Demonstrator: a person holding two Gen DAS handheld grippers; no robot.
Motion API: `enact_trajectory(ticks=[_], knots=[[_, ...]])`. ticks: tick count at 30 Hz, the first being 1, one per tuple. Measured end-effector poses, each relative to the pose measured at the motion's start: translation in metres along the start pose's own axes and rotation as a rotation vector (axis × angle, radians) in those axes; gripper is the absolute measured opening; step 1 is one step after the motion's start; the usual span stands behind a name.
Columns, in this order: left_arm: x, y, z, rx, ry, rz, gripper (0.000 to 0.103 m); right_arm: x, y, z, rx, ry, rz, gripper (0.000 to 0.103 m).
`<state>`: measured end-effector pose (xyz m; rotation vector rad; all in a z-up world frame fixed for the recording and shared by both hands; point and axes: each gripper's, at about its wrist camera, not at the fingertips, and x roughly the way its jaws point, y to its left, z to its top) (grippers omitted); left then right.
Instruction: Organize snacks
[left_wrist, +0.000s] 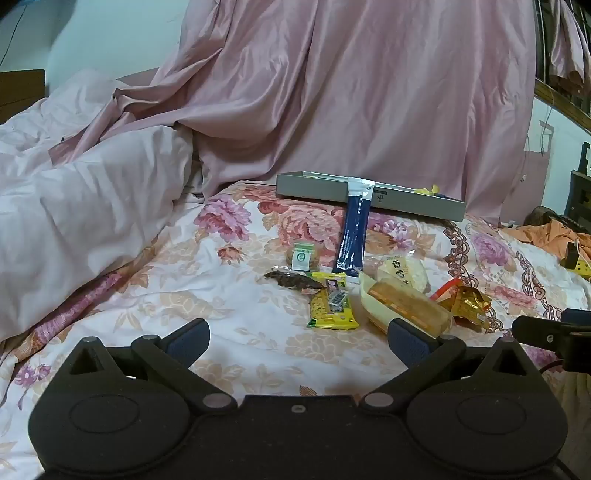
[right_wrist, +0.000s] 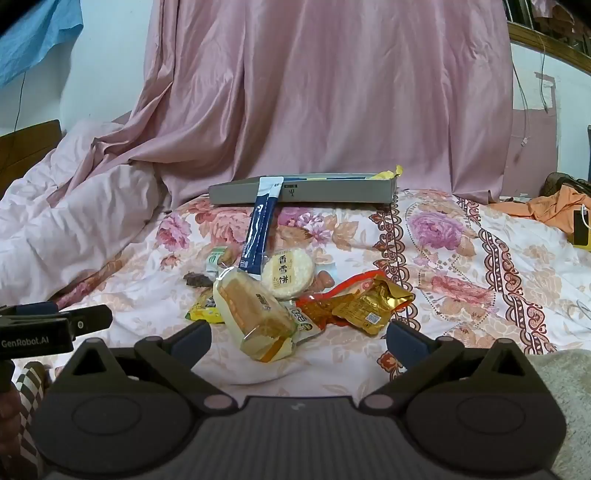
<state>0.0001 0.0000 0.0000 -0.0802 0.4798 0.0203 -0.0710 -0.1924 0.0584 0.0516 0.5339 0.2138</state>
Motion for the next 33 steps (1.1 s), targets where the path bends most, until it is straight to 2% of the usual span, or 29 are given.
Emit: enact_trajectory(ticks=[33], knots=[[-0.0001,0.0000,0.0000,0.000,-0.002,0.000,0.102,-0.0010,0.0002,0.0001,0.004,0.002,0.002,0.103]])
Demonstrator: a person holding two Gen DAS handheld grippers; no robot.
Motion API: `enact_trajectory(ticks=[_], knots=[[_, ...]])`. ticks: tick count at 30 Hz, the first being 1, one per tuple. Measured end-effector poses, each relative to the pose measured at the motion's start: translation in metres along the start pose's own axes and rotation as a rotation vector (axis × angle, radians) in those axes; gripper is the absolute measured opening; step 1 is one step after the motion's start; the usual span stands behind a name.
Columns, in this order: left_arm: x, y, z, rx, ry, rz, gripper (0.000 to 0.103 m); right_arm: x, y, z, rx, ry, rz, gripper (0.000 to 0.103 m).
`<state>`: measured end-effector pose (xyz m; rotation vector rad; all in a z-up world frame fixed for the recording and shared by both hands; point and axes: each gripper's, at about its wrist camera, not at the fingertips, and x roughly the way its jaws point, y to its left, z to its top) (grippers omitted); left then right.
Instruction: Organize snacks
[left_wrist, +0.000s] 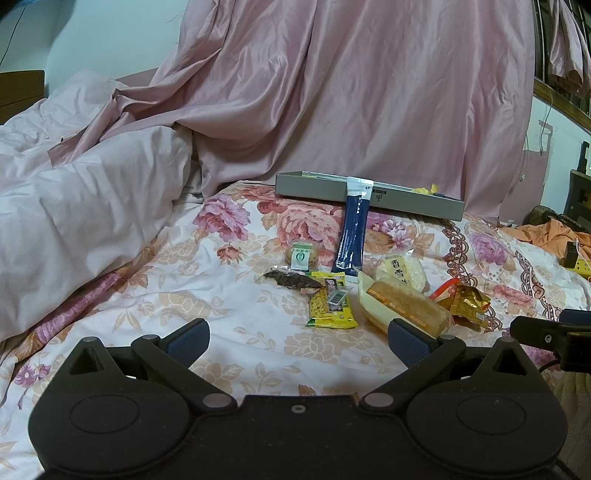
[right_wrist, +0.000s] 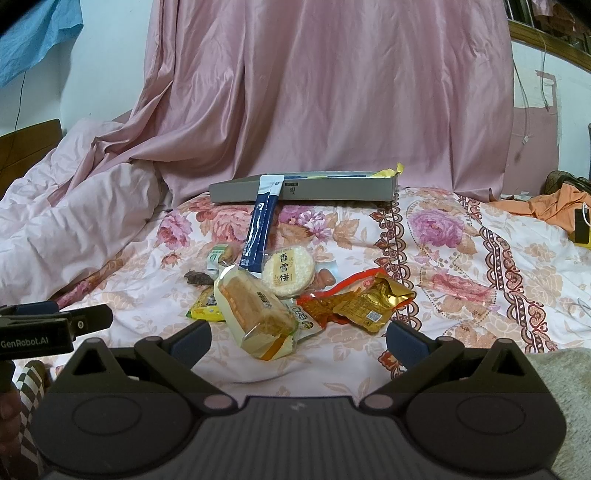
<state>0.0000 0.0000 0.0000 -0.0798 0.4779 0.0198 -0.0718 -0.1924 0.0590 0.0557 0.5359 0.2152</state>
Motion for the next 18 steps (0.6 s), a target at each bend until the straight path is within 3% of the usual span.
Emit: enact_trajectory(ticks=[18], knots=[[0.0000,0.0000,0.0000,0.001,0.002,0.001,0.102,0.0020,-0.0010,-0.0017,0.001,0.002,0.000,0.103]])
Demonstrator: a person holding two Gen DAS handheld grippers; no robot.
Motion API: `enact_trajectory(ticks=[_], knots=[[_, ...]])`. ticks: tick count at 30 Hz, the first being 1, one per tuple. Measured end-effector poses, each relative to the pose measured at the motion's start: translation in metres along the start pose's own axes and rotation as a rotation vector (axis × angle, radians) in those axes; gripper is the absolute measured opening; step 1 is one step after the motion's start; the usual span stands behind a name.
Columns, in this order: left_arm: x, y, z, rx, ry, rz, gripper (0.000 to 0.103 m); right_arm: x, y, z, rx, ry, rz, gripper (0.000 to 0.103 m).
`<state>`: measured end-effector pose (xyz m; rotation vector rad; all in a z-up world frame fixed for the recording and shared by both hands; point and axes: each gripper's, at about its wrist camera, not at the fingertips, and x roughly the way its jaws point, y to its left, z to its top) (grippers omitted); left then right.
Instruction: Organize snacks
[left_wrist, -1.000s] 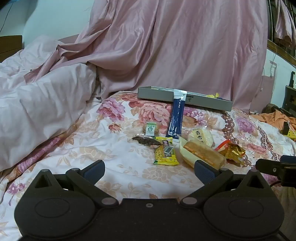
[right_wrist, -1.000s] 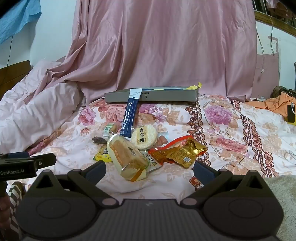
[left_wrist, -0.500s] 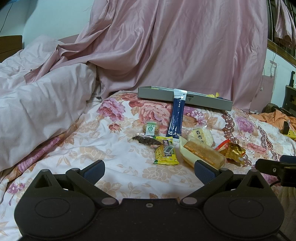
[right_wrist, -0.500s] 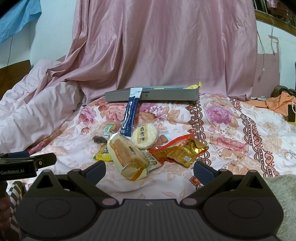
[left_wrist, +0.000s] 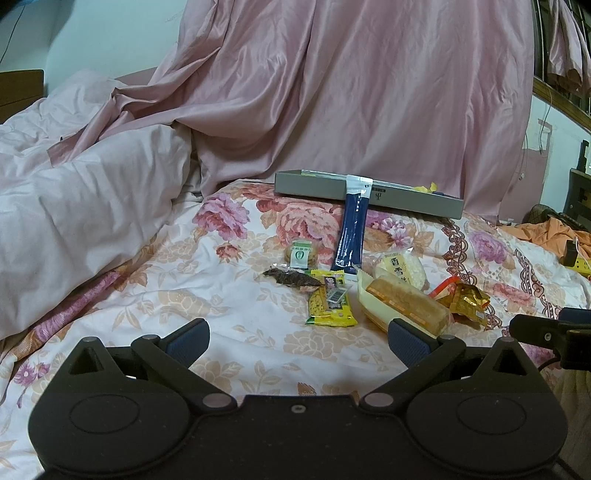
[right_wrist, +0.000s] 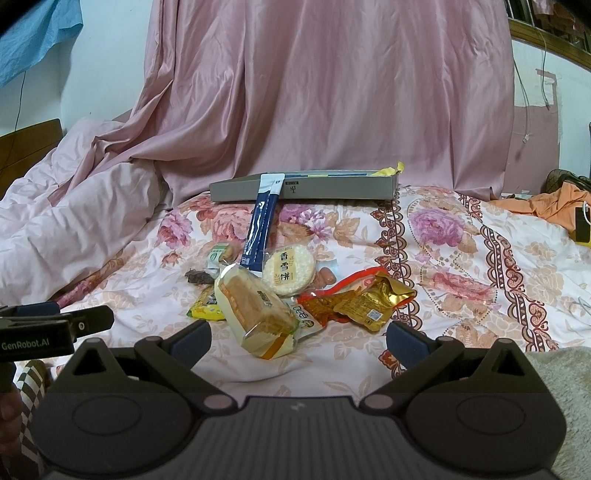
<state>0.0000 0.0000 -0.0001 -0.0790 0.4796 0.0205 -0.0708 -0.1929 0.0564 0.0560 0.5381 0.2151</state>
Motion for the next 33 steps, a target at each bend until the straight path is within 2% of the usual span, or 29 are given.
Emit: enact_trajectory(ticks=[20,33], knots=[[0.000,-0.001,-0.003,0.006,0.013,-0.004,0.102,0.000,0.000,0.001,0.003,0.013,-0.013,0.103],[0.013,-0.008,-0.007,0.008,0.085,-0.001,0.102,0.006,-0.003,0.005,0.032,0.055,-0.030,0.103]])
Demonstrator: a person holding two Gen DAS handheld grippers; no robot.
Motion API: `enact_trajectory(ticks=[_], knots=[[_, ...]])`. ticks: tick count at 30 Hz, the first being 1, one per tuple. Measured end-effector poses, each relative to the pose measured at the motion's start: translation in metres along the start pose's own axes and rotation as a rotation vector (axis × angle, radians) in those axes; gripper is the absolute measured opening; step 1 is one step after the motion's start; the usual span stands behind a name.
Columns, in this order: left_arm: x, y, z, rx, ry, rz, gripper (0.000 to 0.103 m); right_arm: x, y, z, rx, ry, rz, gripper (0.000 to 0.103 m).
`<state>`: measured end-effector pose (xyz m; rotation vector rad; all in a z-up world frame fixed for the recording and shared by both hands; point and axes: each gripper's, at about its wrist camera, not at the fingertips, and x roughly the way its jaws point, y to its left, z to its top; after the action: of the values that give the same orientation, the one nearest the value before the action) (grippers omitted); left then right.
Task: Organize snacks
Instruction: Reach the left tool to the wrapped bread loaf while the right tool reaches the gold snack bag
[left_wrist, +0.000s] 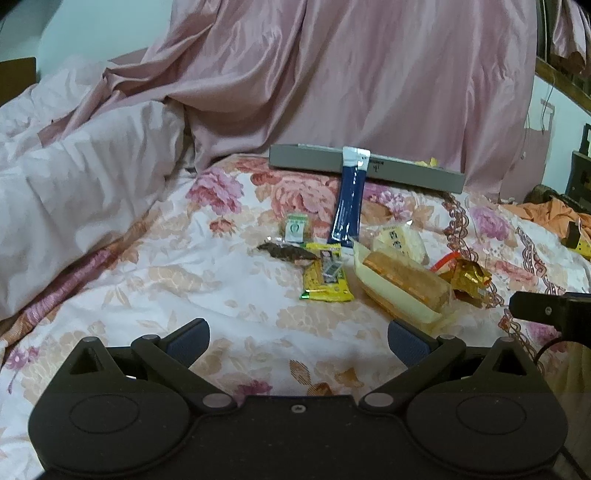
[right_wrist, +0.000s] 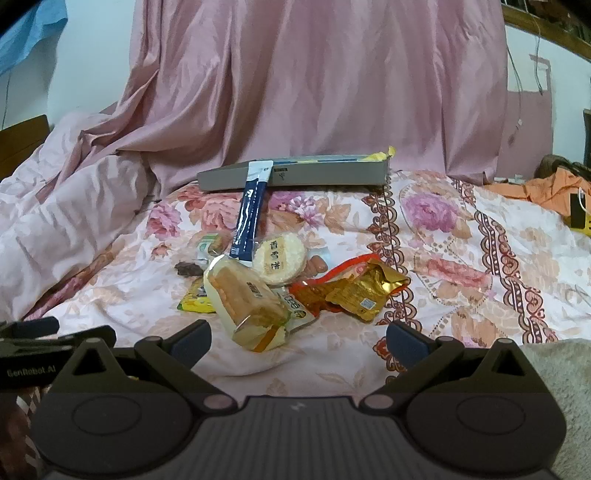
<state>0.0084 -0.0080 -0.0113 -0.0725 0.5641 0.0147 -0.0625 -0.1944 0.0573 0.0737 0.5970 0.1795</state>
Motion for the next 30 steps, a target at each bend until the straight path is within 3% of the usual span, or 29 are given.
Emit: enact_trajectory(ticks=[17,30], knots=[[0.025,-0.012,0.029,-0.093,0.082,-0.033,0.102,0.025,-0.013,0.019,0.074,0.080,0.005,0.103],[0.058,-0.029,0.038,-0.084,0.171,-0.025,0.102,0.063,-0.039,0.064,0.027,0.115,0.005,0.103]])
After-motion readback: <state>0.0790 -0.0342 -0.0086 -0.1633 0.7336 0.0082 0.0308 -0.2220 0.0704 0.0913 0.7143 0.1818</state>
